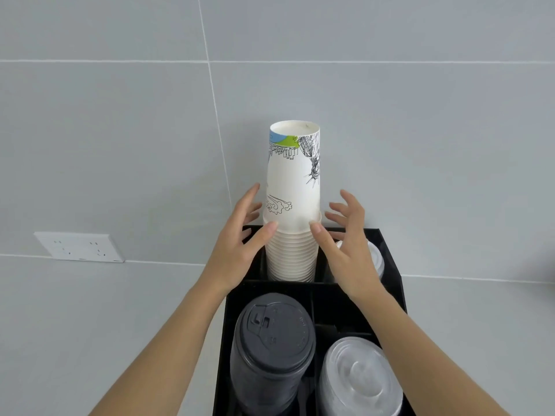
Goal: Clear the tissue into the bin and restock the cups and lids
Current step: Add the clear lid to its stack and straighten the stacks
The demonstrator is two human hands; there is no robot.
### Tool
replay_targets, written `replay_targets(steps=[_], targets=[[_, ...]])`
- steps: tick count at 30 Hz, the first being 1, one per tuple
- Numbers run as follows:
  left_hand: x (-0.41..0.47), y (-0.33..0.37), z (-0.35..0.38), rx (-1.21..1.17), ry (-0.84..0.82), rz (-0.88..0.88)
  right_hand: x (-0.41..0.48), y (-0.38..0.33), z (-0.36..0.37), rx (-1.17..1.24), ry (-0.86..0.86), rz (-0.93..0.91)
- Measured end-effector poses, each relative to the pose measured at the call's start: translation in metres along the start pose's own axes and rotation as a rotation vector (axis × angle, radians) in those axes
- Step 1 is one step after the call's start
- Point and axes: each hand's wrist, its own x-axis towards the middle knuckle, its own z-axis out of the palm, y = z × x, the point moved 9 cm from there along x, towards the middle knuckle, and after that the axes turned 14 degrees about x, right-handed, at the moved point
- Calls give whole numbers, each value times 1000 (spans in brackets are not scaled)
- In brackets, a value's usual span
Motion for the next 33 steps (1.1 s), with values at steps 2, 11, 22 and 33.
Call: replay_targets(steps=[2,11,22,33], targets=[[-13,-2,-8,-20,23,-34,-10,-9,-7,23,53,-35],[-82,-13,-14,-239,162,-184,-71,-4,13,257,23,143],[-130,-20,11,-283,174,-301,-132,23,44,425,69,446],[-139,-21,24,-328,198,-320,-142,31,58,585,185,521]])
